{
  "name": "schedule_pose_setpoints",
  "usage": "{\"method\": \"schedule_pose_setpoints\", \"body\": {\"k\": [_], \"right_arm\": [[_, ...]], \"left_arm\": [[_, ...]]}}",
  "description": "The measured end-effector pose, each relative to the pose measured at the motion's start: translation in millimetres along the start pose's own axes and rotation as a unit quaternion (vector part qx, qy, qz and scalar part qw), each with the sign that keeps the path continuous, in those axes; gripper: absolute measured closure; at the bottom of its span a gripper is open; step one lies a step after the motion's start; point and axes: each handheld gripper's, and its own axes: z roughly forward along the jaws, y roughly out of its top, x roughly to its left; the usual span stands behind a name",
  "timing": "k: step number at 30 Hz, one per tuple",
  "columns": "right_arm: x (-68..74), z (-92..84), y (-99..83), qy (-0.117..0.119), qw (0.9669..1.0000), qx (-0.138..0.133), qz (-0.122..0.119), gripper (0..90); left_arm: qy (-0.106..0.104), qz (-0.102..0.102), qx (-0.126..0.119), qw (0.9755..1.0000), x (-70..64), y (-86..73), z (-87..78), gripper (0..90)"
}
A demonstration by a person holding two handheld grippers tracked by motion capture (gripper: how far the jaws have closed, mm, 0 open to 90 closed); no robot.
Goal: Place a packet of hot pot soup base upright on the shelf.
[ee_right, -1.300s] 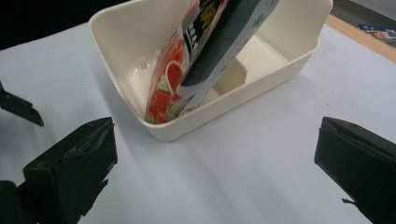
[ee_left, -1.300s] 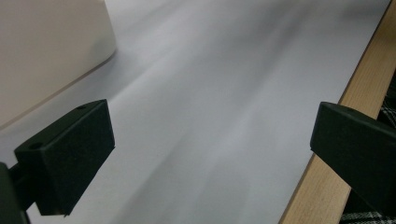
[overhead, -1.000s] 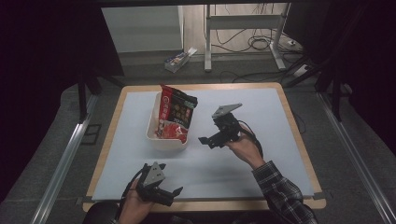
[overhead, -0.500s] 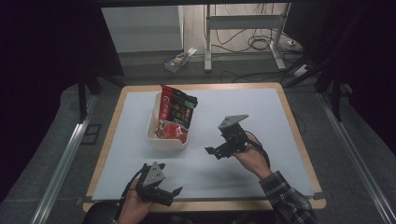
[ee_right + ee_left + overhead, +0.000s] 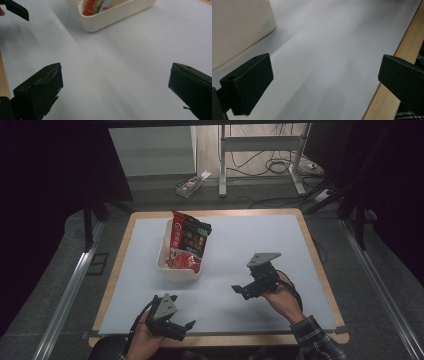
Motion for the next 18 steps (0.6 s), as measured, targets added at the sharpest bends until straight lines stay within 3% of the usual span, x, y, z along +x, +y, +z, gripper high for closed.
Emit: {"method": "schedule_pose_setpoints", "body": {"k": [18], "right_arm": [[-5.0,-27.7,-27.8,-0.035,0.9992,-0.008,0.02,0.0]], "left_arm": [[0.003,-0.002,0.0,1.0,1.6,-0.2,-0.9,0.0]]}}
